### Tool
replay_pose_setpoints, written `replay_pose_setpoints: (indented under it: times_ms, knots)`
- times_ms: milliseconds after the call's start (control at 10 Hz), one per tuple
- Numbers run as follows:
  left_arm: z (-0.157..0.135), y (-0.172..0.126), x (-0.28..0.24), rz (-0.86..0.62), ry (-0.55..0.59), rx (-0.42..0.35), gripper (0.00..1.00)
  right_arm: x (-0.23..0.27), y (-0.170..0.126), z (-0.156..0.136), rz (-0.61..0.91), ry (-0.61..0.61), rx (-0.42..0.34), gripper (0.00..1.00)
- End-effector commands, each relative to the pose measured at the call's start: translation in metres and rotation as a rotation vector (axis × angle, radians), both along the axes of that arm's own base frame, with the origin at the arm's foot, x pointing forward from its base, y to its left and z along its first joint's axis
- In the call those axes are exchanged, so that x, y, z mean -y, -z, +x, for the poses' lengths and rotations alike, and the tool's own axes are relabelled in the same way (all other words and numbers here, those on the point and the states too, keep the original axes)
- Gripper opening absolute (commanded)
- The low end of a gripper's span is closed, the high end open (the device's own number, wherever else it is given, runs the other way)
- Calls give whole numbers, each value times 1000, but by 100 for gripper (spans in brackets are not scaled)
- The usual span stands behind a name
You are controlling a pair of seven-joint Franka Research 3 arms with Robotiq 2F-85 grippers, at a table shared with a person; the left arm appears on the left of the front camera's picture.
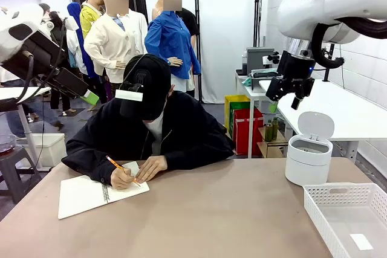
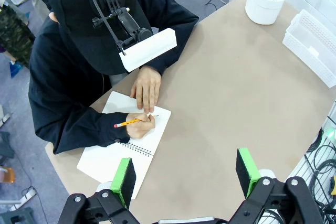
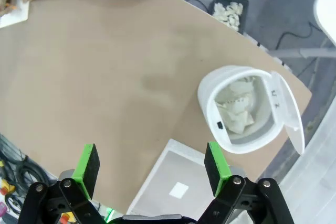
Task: Sort the paper based on its condition.
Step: If a person hands you a paper, place it in the Organizing basket , and if it's crumpled, put it in the Trash can.
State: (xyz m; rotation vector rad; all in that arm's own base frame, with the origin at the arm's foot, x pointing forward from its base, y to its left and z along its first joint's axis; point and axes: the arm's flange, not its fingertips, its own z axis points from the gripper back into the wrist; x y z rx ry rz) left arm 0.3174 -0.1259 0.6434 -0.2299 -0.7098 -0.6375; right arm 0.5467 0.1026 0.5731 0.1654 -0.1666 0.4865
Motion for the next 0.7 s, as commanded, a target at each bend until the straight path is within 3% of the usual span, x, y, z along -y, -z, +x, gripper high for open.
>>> replay_pose_setpoints:
  times_ms: [0,600]
  knots:
    - [0,0,-1,-2,-1,1,100,8,5,4,-12,38,-5,100]
    - [0,0,-1,-2,-1,1,100,8,5,4,-12,38,-5,100]
